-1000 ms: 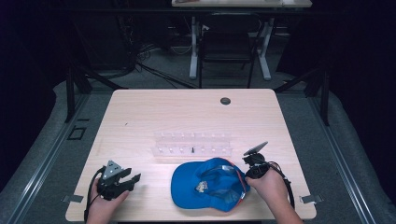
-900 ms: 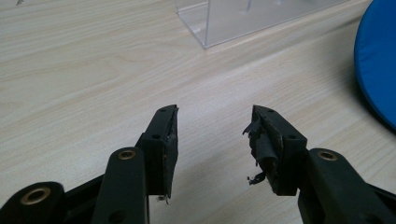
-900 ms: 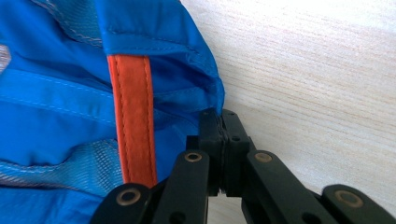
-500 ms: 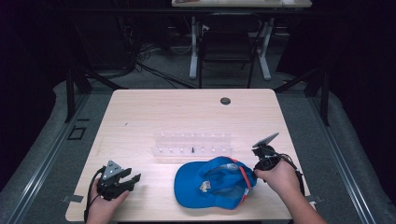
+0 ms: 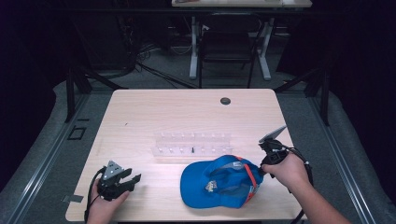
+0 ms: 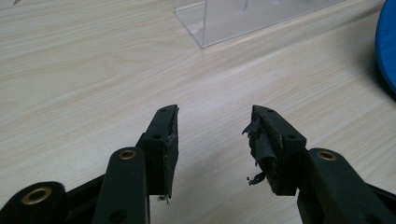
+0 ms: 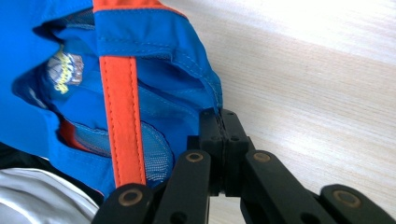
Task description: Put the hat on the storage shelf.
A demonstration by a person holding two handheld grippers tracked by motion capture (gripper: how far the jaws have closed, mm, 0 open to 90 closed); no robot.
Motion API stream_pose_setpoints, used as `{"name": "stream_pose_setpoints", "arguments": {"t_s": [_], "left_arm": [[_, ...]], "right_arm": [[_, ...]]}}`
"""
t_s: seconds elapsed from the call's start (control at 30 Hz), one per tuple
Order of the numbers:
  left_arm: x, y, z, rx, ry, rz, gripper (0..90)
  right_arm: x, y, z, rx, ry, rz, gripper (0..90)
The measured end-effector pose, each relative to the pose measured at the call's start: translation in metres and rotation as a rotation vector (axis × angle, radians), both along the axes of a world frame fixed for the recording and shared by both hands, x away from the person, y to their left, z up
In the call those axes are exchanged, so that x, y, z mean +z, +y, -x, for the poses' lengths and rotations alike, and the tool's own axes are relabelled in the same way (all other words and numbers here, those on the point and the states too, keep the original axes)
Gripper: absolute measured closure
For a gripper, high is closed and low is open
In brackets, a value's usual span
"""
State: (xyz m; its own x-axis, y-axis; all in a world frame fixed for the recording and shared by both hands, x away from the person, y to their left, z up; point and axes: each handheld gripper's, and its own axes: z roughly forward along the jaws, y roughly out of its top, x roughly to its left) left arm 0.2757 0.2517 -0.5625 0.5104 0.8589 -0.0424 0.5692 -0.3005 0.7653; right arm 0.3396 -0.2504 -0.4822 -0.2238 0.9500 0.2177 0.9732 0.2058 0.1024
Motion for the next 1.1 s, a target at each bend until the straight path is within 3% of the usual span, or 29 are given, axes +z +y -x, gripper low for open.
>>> {"name": "stream_pose_setpoints", "arguments": {"t_s": [0.23,0.33,0.37,0.47,0.53,0.7,0.77,0.93,1.1], "left_arm": [[-0.001,0.000,0.000,0.003,-0.005,0.000,52.4],[-0.001,0.000,0.000,0.004,-0.006,0.002,52.5],[0.000,0.000,0.000,0.007,-0.006,-0.002,52.5],[0.000,0.000,0.000,0.001,0.003,-0.006,52.5],[-0.001,0.000,0.000,0.001,0.000,-0.003,52.5],[-0.001,-0.001,0.000,0.001,0.000,-0.002,52.5],[-0.001,-0.001,0.000,0.003,-0.002,-0.003,52.5],[-0.001,-0.001,0.000,0.004,-0.003,-0.008,52.5],[-0.001,-0.001,0.000,0.001,0.000,-0.009,52.5]], "right_arm": [[0.006,-0.008,-0.001,-0.041,-0.003,-0.049,90.0],[0.010,-0.012,-0.001,-0.035,0.016,-0.060,90.0],[0.010,-0.012,-0.001,-0.059,-0.003,-0.067,90.0],[0.013,-0.016,-0.002,-0.028,0.032,-0.082,90.0],[0.013,-0.017,-0.002,-0.051,0.029,-0.113,90.0],[0.015,-0.019,-0.003,-0.027,0.066,-0.112,90.0],[0.016,-0.017,-0.002,-0.049,0.055,-0.119,90.0],[0.024,-0.020,-0.004,-0.024,0.075,-0.130,90.0],[0.031,-0.021,-0.004,-0.044,0.065,-0.159,90.0]]}}
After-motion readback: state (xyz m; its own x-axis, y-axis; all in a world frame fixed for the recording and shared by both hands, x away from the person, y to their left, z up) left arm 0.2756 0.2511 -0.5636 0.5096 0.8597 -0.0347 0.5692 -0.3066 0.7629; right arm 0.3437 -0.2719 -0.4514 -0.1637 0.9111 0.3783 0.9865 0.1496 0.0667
